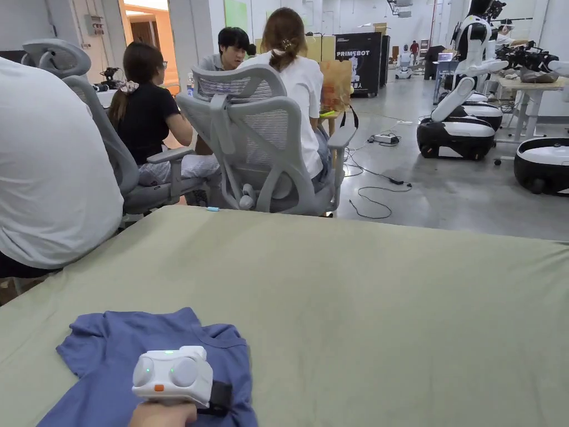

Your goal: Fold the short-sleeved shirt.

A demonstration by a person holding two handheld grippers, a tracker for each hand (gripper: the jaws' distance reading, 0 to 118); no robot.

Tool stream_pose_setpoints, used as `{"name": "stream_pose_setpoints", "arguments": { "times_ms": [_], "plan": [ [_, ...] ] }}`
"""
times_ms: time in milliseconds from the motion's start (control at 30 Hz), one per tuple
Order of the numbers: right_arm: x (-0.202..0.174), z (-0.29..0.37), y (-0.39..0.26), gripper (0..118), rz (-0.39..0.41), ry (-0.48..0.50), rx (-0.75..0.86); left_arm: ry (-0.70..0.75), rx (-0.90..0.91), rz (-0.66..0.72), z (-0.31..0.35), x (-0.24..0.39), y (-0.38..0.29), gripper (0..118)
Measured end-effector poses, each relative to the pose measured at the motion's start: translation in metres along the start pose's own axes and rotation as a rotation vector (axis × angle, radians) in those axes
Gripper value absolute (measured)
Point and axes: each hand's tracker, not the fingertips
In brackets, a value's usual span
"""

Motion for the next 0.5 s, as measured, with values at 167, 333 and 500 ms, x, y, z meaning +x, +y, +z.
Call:
{"name": "stream_pose_setpoints", "arguments": {
  "times_ms": [167, 333, 500],
  "plan": [
    [0.016, 0.021, 0.004, 0, -0.057, -0.013, 0.023, -0.091, 0.046, 0.125, 0.049, -0.013, 0.000, 0],
    [0.040, 0.056, 0.011, 0, -0.077, -0.070, 0.063, -0.169, 0.184, -0.016, 0.101, 0.030, 0.029, 0],
    [0.077, 0.100, 0.011, 0, -0.119, -0.151, 0.108, -0.384, 0.310, -0.133, 0.159, 0.128, 0.046, 0]
  ]
}}
